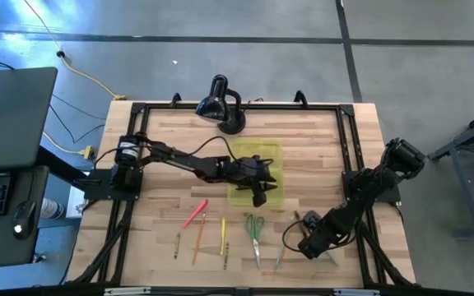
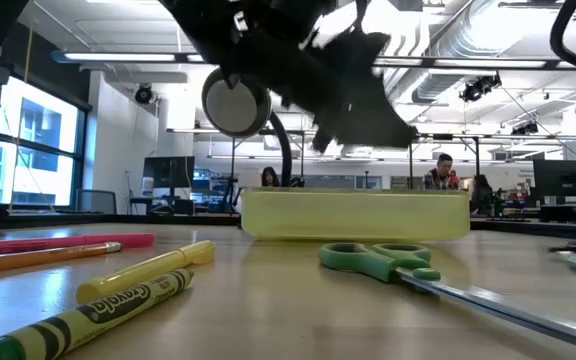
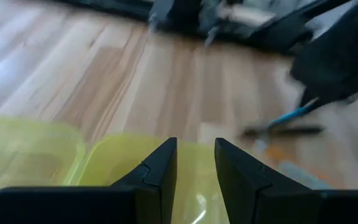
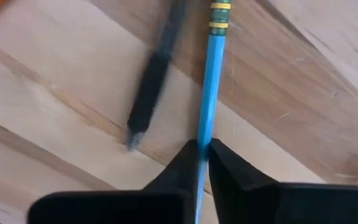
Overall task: Pick & place school supplies into a supply box
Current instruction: Put the blue pencil into the yellow supply box
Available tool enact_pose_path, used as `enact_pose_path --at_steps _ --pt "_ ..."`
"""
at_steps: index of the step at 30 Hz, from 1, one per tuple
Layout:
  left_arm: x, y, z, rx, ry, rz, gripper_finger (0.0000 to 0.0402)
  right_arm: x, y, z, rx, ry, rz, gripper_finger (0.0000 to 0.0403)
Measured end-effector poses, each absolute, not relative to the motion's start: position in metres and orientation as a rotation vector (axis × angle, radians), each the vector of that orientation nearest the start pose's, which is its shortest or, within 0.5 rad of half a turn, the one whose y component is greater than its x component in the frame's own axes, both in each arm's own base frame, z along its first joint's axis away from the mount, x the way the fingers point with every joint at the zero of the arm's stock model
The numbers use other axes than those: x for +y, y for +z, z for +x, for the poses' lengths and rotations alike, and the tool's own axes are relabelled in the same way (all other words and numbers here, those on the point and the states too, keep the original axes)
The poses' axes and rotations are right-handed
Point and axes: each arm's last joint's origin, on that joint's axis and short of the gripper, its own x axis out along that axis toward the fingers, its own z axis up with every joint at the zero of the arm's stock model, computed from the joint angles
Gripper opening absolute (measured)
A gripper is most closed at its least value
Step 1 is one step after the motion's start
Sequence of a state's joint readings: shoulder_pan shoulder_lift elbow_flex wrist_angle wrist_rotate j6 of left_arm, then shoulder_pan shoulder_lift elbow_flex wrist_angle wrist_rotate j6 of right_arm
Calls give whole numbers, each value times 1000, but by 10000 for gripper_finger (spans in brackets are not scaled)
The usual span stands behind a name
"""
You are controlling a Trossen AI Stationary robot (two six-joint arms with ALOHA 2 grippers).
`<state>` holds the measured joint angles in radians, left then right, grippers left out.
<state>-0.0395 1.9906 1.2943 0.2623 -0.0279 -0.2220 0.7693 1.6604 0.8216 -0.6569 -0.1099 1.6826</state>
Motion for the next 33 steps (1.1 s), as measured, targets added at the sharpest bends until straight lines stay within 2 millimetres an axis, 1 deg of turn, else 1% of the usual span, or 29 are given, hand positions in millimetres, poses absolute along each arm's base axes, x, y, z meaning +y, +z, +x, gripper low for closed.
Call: enact_pose_path --at_steps 3,7,9,11,14,16,19,23,25,27,29,31,33 --pt "-17 211 435 416 9 -205 138 184 129 184 1542 -590 779 13" --pt "-17 244 421 389 8 -203 138 188 141 184 1546 -554 740 5" --pt "-16 262 411 378 7 -198 138 189 154 184 1526 -543 714 4" --pt "-16 280 401 352 2 -181 138 187 171 185 1463 -547 692 7" --pt "-15 306 384 318 -4 -173 138 178 188 187 1364 -565 593 4" --pt "-15 322 373 292 -6 -172 138 169 201 192 1268 -552 515 3" --pt "-14 338 359 283 -10 -151 138 154 214 204 1135 -512 370 3" --pt "-13 354 339 290 -7 -142 138 123 229 228 1059 -487 217 2" --pt "-13 359 330 308 -4 -153 138 105 231 243 1033 -470 162 1" --pt "-13 364 327 291 -5 -154 138 88 235 259 1012 -407 110 1" --pt "-12 365 322 310 -3 -159 138 71 238 274 973 -339 78 1" --pt "-12 367 322 298 -1 -179 138 56 242 285 931 -286 62 1" --pt "-12 365 321 316 2 -194 138 43 245 292 891 -245 25 1"
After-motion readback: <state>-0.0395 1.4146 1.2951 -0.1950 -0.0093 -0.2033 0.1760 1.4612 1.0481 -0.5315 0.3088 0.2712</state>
